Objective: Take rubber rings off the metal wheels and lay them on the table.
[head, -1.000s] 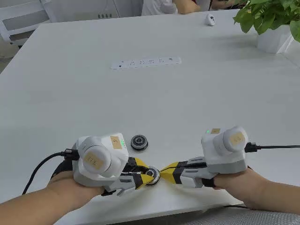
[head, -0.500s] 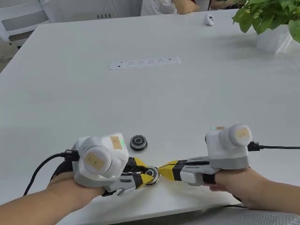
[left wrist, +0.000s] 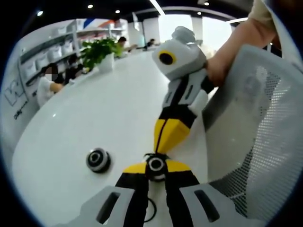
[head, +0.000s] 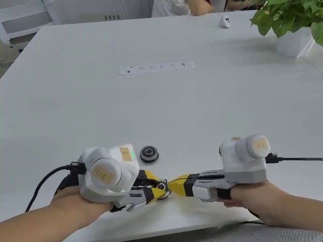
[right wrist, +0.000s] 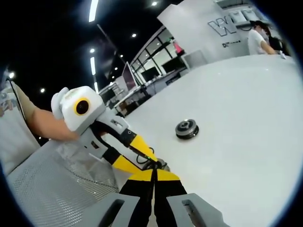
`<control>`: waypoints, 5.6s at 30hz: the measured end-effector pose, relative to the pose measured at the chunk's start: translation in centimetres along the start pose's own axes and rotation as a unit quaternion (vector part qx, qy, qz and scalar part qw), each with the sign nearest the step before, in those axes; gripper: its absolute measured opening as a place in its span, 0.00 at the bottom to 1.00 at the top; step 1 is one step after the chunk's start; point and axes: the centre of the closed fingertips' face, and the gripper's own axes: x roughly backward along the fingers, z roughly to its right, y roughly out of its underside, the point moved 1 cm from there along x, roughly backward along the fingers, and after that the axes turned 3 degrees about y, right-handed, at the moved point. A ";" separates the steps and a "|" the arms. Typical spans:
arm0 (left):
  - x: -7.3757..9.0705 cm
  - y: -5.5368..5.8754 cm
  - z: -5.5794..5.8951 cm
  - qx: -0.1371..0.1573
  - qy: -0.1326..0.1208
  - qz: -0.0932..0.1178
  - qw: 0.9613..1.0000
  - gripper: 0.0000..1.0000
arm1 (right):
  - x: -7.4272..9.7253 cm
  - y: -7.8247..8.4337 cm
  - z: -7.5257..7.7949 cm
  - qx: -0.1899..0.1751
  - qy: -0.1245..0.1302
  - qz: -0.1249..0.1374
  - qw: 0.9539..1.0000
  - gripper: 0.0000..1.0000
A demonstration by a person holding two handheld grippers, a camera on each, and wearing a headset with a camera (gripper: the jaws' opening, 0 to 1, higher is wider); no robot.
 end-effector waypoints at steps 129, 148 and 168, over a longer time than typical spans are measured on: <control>13.6 3.4 -0.8 0.100 -0.065 0.039 0.992 0.64 | -6.0 -2.1 -3.1 0.086 -0.059 -0.103 0.989 0.00; 13.3 3.8 -0.8 0.105 -0.062 0.033 0.992 0.64 | -6.5 -1.6 -1.7 0.098 -0.024 -0.106 0.989 0.00; 13.3 3.0 -1.7 0.098 -0.061 0.032 0.993 0.63 | -5.1 -3.7 -0.7 0.094 0.000 -0.066 0.993 0.12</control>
